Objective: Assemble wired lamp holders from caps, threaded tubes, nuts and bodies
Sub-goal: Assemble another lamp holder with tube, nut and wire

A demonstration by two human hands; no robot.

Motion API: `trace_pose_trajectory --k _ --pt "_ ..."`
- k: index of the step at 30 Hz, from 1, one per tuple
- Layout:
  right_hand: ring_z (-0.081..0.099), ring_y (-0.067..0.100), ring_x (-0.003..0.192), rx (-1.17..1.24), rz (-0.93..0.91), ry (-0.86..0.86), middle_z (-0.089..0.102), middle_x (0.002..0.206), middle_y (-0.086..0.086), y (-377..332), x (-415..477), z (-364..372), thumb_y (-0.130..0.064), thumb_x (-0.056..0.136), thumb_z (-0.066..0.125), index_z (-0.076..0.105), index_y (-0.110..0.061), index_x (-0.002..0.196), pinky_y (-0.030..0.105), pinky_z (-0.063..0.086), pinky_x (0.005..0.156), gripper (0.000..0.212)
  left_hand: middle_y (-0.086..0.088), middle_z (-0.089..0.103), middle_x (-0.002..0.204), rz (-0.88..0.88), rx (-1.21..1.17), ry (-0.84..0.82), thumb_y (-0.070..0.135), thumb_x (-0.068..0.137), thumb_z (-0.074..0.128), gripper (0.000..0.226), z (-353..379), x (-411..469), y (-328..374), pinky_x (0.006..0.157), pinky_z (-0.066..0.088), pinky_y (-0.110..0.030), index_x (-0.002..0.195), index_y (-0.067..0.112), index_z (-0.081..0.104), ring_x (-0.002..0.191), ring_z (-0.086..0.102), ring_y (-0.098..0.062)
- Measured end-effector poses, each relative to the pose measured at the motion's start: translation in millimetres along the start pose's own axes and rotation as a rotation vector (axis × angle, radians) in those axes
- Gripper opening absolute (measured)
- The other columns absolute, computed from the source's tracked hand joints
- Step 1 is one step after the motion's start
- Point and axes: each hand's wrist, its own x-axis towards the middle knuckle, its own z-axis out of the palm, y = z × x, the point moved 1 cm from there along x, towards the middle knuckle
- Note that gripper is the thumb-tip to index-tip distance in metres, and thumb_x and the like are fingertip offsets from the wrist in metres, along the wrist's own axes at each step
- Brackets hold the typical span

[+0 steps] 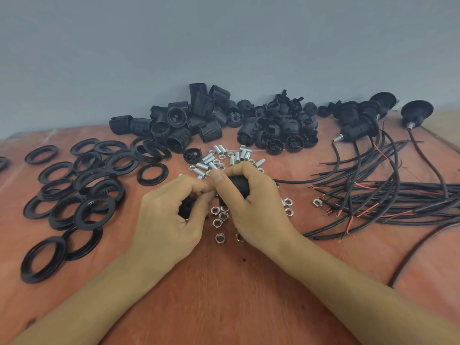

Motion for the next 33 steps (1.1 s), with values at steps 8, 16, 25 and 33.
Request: trace_pose_trajectory --k 8,16,25,33 --pt "0.066 0.006 0.068 0.033 0.047 -0.004 0.069 0.071 -0.011 -1.5 7.8 -7.3 -0.040 0.095 0.059 0.065 -0.022 0.085 0.023 0.052 0.065 0.021 0.016 0.067 0.076 -0.097 -0.064 0.032 0.018 0.085 0.068 0.007 -0.2 6.7 0.6 0.058 0.048 -0.015 0.091 0.020 0.072 0.067 0.064 -0.007" --pt "0.049 -0.001 0.048 0.189 0.178 0.011 0.058 0.075 -0.002 1.4 13.3 -18.9 -0.016 0.102 0.045 0.059 -0.019 0.095 0.009 0.035 0.044 0.016 0.011 0.069 0.089 -0.223 -0.217 -0.003 0.040 0.075 0.074 0.033 0.0 5.0 -9.9 0.070 0.052 -0.019 0.101 0.021 0.069 0.082 0.066 -0.007" --pt "0.058 -0.007 0.057 0.297 0.049 0.007 0.057 0.072 -0.004 -15.0 25.9 -21.5 0.005 0.100 0.040 0.063 -0.003 0.105 0.009 0.046 0.055 0.025 0.011 0.063 0.127 -0.323 -0.383 0.009 0.025 0.070 0.078 0.049 0.7 6.3 -16.9 0.088 0.053 -0.019 0.118 0.024 0.067 0.120 0.059 -0.007" --pt "0.062 0.011 0.089 0.224 -0.053 0.014 0.066 0.101 0.003 -10.5 13.7 -26.4 -0.010 0.094 0.049 0.060 -0.011 0.117 0.029 0.053 0.078 0.026 0.016 0.072 0.086 -0.340 -0.486 -0.219 0.034 0.083 0.066 0.062 6.2 3.0 -9.1 0.063 0.054 -0.016 0.140 0.042 0.042 0.068 0.068 -0.005"
